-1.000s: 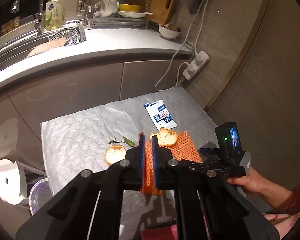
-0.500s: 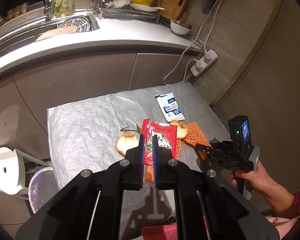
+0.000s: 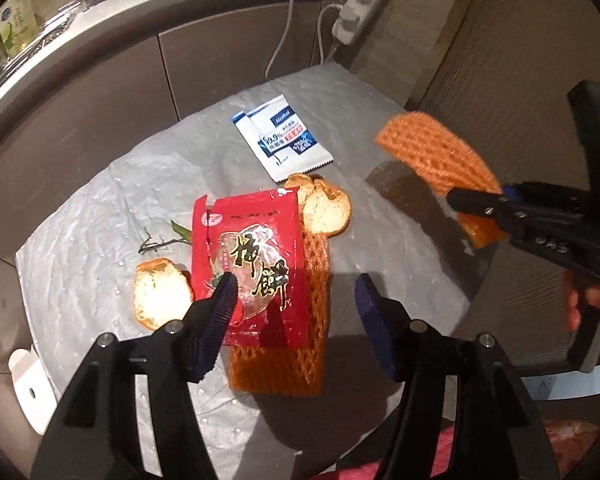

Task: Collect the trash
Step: 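Lift the red snack bag off the table with the left tool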

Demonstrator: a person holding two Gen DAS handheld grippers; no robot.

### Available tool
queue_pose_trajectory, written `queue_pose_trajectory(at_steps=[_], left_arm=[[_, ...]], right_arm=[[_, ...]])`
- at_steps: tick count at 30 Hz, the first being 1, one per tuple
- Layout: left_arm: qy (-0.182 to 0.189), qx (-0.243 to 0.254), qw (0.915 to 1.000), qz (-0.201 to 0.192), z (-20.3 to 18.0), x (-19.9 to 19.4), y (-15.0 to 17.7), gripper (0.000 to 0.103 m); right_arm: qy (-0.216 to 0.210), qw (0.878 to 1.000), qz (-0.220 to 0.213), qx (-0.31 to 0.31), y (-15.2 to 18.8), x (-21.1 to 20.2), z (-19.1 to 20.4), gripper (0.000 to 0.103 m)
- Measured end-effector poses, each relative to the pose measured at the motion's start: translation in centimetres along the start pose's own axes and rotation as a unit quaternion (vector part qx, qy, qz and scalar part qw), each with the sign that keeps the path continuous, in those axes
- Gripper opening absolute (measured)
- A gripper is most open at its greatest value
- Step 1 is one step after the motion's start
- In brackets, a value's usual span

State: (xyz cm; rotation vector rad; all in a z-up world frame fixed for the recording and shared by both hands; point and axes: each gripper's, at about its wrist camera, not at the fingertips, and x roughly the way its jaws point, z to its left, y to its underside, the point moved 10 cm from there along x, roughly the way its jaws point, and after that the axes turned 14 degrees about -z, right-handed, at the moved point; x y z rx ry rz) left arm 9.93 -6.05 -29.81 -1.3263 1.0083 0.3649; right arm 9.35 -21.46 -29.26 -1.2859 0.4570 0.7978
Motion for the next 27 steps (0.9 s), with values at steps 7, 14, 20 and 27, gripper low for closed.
queue_pose_trajectory(at_steps=[7, 14, 20, 27], left_arm=[[-0.026, -0.013, 0.9977, 0.061, 0.8, 4.6, 1.6, 0.032], [0.011, -0.093, 0.9945, 0.047, 2.4, 2.7, 0.5, 0.013], [0.019, -0.100, 0.9947, 0.012, 2.8, 0.6, -0.6, 0.008], [0.001, -0.110, 0.9931, 0.040, 2.8, 1.9, -0.6, 0.058]], right_arm=[[-0.007, 1.000, -0.005, 0.008, -0.4, -0.3, -1.3, 0.021], [-0.016, 1.000, -0.003, 0.012, -0.6, 0.2, -1.3, 0.021], [-0.026, 1.000, -0.003, 0.005, -0.9, 0.5, -0.2, 0.021], [-0.035, 0.999, -0.007, 0.005, -1.3, 0.4, 0.6, 0.021]])
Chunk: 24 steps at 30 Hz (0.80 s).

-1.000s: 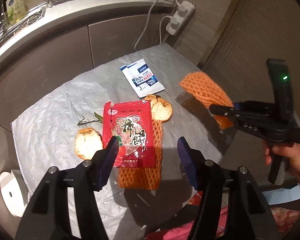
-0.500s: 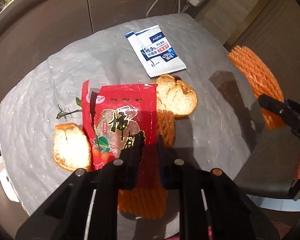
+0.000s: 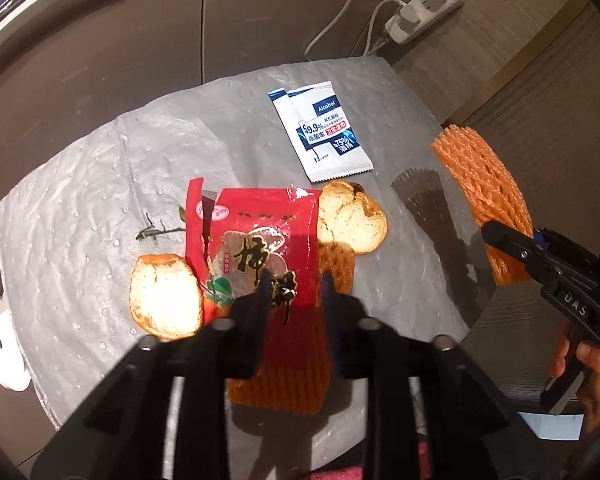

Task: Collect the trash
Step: 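Lift the red snack bag off the table with the left tool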

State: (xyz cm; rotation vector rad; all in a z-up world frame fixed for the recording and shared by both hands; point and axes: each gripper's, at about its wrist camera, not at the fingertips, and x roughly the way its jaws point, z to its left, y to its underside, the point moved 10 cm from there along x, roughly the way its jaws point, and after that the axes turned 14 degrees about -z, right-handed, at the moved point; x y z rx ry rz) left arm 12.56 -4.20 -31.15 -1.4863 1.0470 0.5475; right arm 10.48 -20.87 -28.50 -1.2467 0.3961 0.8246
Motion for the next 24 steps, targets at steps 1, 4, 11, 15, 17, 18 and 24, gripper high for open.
queue_pose_trajectory(at_steps=[1, 4, 11, 15, 17, 18, 24], left_arm=[[-0.021, 0.007, 0.9998, -0.004, 0.1, 0.1, -0.4, 0.071], [-0.049, 0.041, 0.9977, -0.023, -0.3, 0.5, -1.6, 0.087], [-0.074, 0.058, 0.9951, 0.032, 0.5, 5.2, -1.8, 0.088], [-0.051, 0.044, 0.9967, 0.045, 1.1, 6.2, -1.9, 0.060], [-0.025, 0.039, 0.9972, 0.060, 1.1, 6.7, -1.6, 0.036], [-0.014, 0.031, 0.9975, 0.062, 1.1, 6.6, -1.5, 0.029], [0.006, 0.048, 0.9984, 0.030, 0.6, 4.5, -2.2, 0.009]], right_arm=[[-0.001, 1.000, -0.001, 0.001, 0.0, 0.0, 0.0, 0.021], [-0.004, 1.000, 0.001, 0.006, 0.3, 0.0, -0.2, 0.022], [-0.011, 1.000, 0.004, 0.020, 0.9, 0.1, -0.6, 0.022], [-0.013, 1.000, 0.001, 0.026, 1.0, 0.1, -0.8, 0.022], [-0.014, 1.000, 0.000, 0.028, 1.0, 0.0, -0.9, 0.022], [-0.014, 0.999, 0.000, 0.029, 1.0, 0.0, -0.9, 0.022], [-0.013, 1.000, -0.002, 0.025, 0.9, -0.1, -0.7, 0.022]])
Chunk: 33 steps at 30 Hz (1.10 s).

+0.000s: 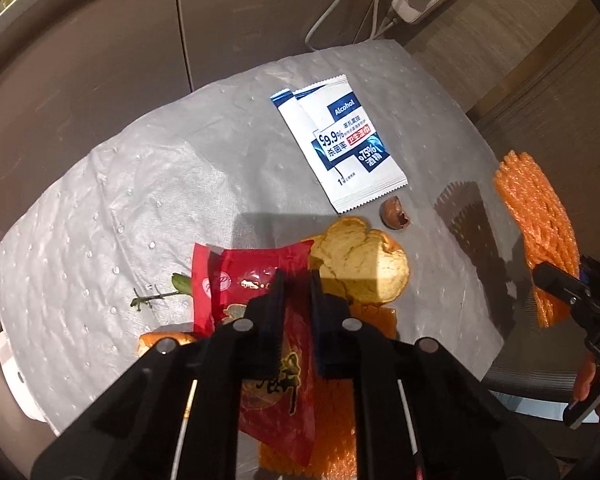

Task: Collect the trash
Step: 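Lift the red snack bag off the table with the left tool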

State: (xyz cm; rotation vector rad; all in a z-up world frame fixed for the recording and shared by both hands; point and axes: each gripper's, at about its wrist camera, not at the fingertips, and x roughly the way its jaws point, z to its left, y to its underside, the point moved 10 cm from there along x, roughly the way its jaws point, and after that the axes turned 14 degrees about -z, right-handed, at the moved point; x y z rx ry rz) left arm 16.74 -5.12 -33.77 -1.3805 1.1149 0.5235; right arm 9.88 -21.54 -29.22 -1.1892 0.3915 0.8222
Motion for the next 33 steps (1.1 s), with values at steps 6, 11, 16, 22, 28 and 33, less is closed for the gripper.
queue_pose_trajectory(at_steps=[6, 11, 16, 22, 28, 33], left_arm=[[0.024, -0.016, 0.9992, -0.029, 0.4, -4.0, -0.3, 0.006], [0.033, -0.029, 0.9965, -0.070, 1.2, -7.6, -1.4, 0.006], [0.039, -0.058, 0.9913, -0.111, 2.3, -11.0, -2.3, 0.005], [0.044, -0.075, 0.9858, -0.143, 3.3, -14.0, -1.6, 0.005], [0.017, -0.027, 0.9929, -0.115, 1.5, -11.5, -0.3, 0.008], [-0.029, -0.027, 0.9969, -0.068, 1.4, -6.9, 0.1, 0.068]], right_arm=[[0.000, 1.000, -0.006, -0.010, -0.4, -0.4, 0.7, 0.022], [0.000, 1.000, -0.012, -0.019, -0.8, -0.8, 1.4, 0.022], [-0.007, 0.999, -0.018, -0.036, -1.5, -1.5, 2.9, 0.022], [-0.014, 0.998, -0.026, -0.063, -2.2, -1.7, 5.4, 0.022], [-0.011, 0.998, -0.026, -0.057, -2.3, -1.8, 5.7, 0.022], [-0.013, 0.999, -0.019, -0.049, -2.1, -1.8, 4.6, 0.022]])
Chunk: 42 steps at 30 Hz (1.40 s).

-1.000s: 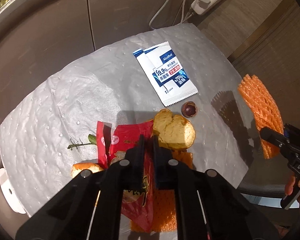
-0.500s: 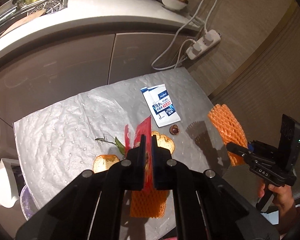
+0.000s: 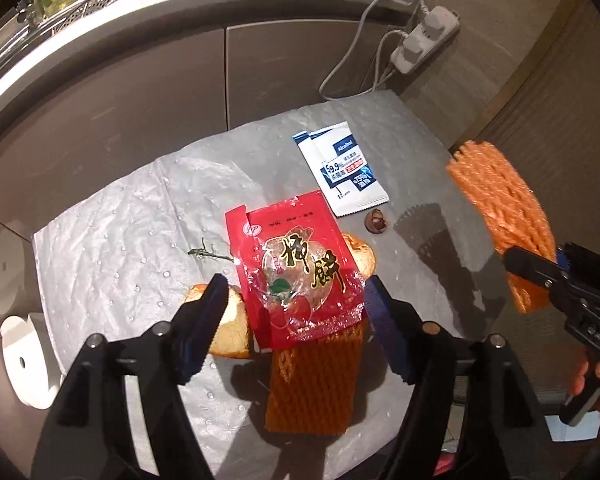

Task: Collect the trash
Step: 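Lift the red snack bag off the table with the left tool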

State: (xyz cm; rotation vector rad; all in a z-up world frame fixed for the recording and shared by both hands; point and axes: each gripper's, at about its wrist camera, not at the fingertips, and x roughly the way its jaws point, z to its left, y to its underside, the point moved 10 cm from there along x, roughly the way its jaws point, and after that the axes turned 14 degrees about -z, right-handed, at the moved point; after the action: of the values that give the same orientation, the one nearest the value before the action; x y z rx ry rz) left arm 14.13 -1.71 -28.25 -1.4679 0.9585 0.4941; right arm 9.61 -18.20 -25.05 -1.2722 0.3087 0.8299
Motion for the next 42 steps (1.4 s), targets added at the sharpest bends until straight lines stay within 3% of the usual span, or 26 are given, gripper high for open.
queue_pose_trajectory(at_steps=[5, 10, 14, 18, 24, 29, 37, 42], left_arm=[[-0.023, -0.020, 0.9986, 0.044, 0.4, 4.5, 0.5, 0.077], [-0.033, -0.052, 0.9936, 0.095, 0.8, 7.8, 2.0, 0.078], [-0.034, -0.049, 0.9933, 0.099, 0.4, 8.5, 2.3, 0.077], [-0.009, -0.061, 0.9929, 0.101, -0.7, 8.4, 2.3, 0.042], [0.019, -0.066, 0.9942, 0.083, -1.2, 6.7, 1.5, 0.017], [0.032, -0.072, 0.9953, 0.057, -0.9, 5.3, 0.7, 0.005], [0.063, -0.087, 0.9942, -0.001, -1.1, -0.1, -1.0, 0.005], [0.061, -0.100, 0.9920, -0.046, 1.4, -5.9, -0.7, 0.005]], right_arm=[[-0.002, 1.000, 0.007, 0.015, 0.6, 0.5, -1.3, 0.022], [-0.006, 1.000, 0.017, 0.019, 1.2, 1.0, -2.2, 0.022], [-0.007, 1.000, 0.020, 0.023, 1.4, 1.3, -2.4, 0.022], [-0.007, 1.000, 0.021, 0.022, 1.5, 1.5, -2.5, 0.022], [-0.008, 0.999, 0.024, 0.021, 1.9, 1.9, -2.3, 0.022], [-0.010, 0.999, 0.025, 0.020, 2.0, 2.0, -2.0, 0.022], [-0.016, 1.000, 0.019, 0.001, 1.0, 1.5, -0.5, 0.022], [-0.040, 0.999, 0.014, -0.027, 0.0, 1.1, 3.2, 0.022]])
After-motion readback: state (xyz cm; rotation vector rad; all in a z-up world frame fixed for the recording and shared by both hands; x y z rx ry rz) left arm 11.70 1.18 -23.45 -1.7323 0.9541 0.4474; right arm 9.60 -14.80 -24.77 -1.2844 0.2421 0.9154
